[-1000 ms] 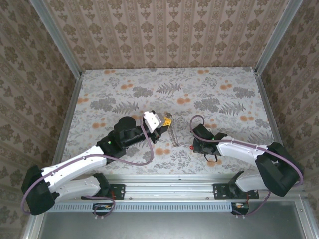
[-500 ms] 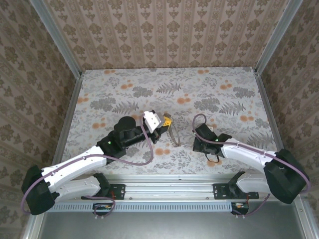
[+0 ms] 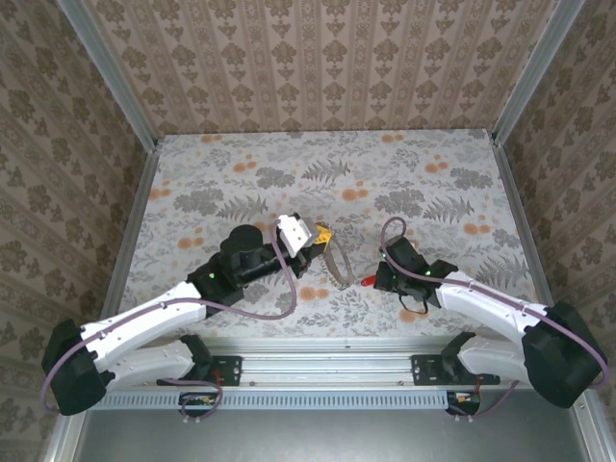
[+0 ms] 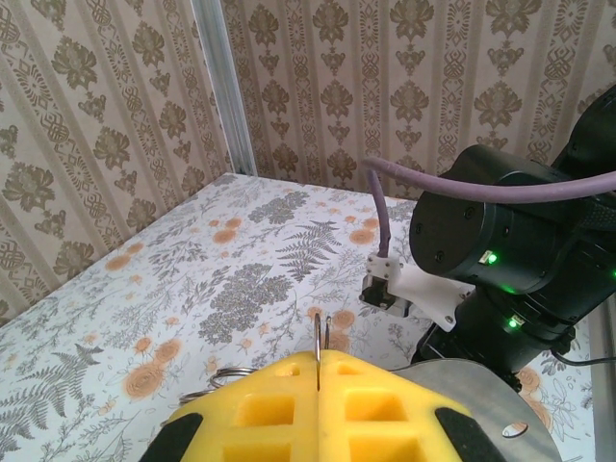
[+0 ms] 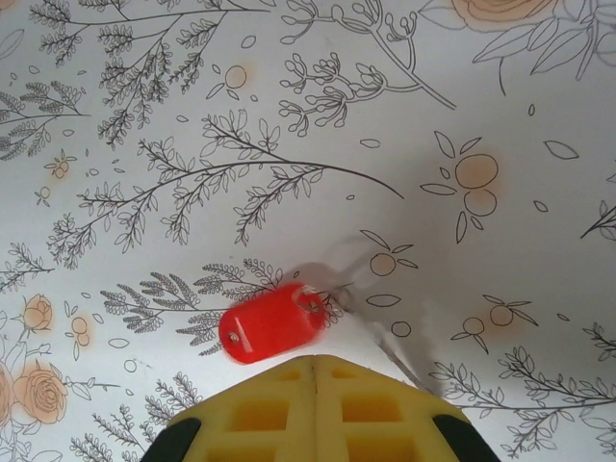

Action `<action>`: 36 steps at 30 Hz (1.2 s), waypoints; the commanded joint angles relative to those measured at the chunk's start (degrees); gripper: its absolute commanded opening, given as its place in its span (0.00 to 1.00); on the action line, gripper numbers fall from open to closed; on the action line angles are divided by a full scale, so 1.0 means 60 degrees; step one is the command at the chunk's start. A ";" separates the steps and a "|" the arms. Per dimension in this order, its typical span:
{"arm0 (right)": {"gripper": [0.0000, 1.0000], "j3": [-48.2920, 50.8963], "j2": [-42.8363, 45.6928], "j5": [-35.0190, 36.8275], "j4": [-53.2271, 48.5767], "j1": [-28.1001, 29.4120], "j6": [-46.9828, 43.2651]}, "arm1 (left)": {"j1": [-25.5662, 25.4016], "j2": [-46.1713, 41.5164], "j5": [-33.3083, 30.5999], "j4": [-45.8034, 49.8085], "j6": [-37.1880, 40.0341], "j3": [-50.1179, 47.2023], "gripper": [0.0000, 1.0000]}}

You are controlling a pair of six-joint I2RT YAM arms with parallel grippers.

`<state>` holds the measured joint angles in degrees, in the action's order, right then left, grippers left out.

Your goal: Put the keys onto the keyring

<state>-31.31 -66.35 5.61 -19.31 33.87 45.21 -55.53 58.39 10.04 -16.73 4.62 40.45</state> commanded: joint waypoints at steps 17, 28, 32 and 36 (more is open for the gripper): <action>0.38 -0.0030 -0.0241 -0.0759 0.0281 -0.1074 0.0116 | -0.0037 -0.0020 0.0091 -0.0552 -0.0199 0.0071 0.00; 0.39 -0.1192 -0.1957 -0.0695 -0.0204 -0.1056 -0.1329 | -0.0039 -0.0100 0.0071 -0.0540 -0.0200 0.0027 0.00; 0.39 -0.1313 -0.2155 -0.0505 -0.0349 -0.0928 -0.1591 | -0.0038 -0.0158 0.0042 -0.0527 -0.0189 0.0011 0.00; 0.38 -0.1373 -0.2516 -0.0329 -0.0382 -0.0814 -0.1755 | -0.0040 -0.0152 0.0042 -0.0522 -0.0212 0.0009 0.00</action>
<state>-37.98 -79.96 1.63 -19.16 28.42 36.95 -55.53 58.43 10.04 -16.73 4.43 40.45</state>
